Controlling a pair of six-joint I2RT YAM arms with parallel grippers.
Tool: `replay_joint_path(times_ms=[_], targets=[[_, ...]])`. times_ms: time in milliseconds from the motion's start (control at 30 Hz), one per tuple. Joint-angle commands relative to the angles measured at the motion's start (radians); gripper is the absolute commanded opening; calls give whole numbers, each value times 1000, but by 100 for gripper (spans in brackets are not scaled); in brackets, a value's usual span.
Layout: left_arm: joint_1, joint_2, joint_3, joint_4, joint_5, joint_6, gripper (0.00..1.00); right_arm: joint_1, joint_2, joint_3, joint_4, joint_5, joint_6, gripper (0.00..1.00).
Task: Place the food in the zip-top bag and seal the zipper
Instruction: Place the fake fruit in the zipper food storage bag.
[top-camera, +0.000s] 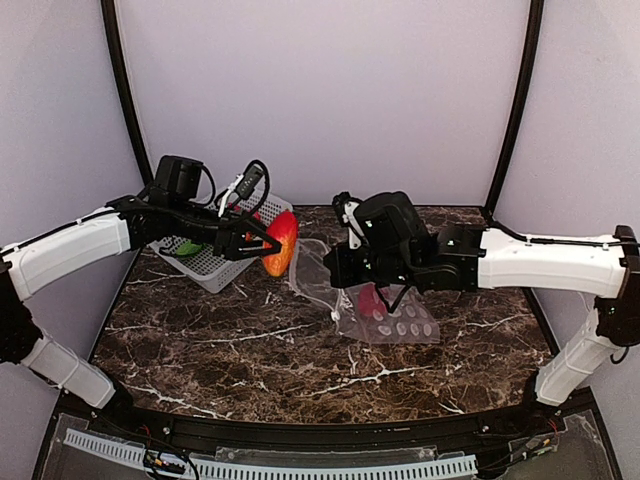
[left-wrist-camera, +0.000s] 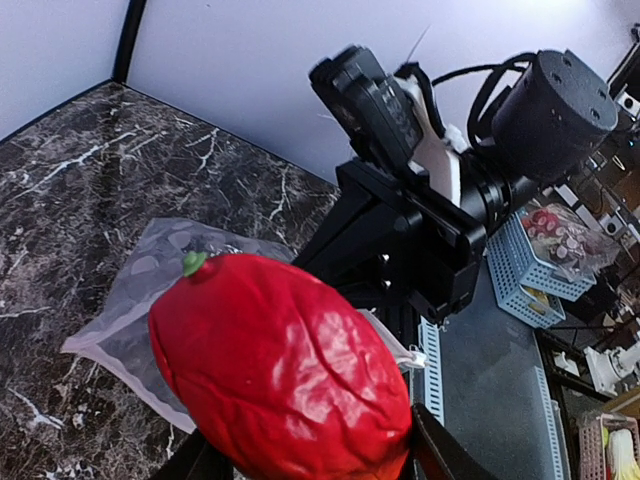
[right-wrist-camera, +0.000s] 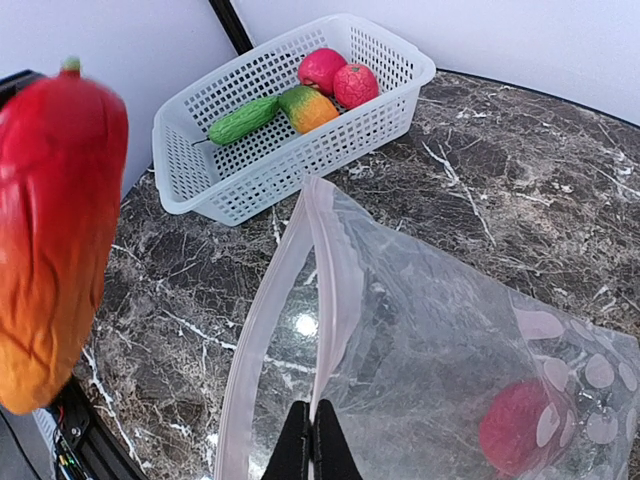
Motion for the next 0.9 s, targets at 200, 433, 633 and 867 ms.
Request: replay_joint_path(times_ms=[200,433,633,867], targets=[[-75,104,80,-237,76,147,53,-8,-36,26,28,12,-35,0],[-92,149,103,-277,49,157,52,-6,-57,-6,107,-59,-95,0],[-92,180,116,-290,51,148,52,-1,-54,-14,151,-127,-138,0],[-92,167,105,-243,53,111,52,14,-18,-3,141,-156,-170,0]])
